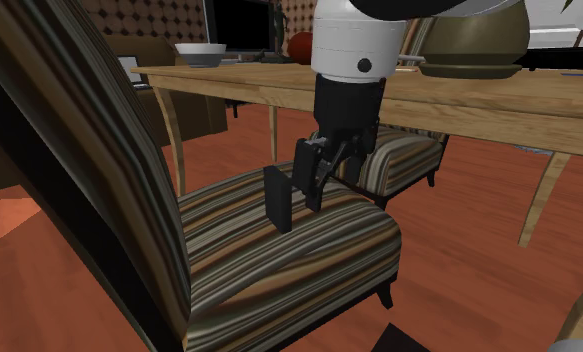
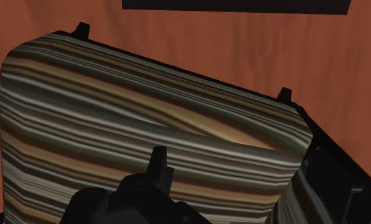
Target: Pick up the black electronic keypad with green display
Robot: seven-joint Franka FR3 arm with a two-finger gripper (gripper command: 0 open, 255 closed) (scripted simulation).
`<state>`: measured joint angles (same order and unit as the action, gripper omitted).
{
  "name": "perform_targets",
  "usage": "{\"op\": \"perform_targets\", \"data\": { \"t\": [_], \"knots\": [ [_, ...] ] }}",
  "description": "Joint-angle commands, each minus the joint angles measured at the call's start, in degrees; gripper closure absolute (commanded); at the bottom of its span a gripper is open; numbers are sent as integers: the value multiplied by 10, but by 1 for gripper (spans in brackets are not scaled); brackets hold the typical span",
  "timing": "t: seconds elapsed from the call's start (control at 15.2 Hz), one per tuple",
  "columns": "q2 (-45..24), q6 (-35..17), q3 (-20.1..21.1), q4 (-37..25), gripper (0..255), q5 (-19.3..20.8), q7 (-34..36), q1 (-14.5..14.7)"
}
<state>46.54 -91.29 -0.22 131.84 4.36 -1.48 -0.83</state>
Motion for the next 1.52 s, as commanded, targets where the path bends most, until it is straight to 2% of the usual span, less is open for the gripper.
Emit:
{"op": "perform_targets", "data": {
  "t": [0.0,0.53,1.06,1.45],
  "knots": [
    [0,0,0,0,0,0,0,0],
    [-153,-108,-39,-48,0,4,-13,-14],
    [-320,-181,-76,-142,0,-14,-34,-23],
    [-332,-222,-78,-113,0,-15,-35,-24]
  ]
}}
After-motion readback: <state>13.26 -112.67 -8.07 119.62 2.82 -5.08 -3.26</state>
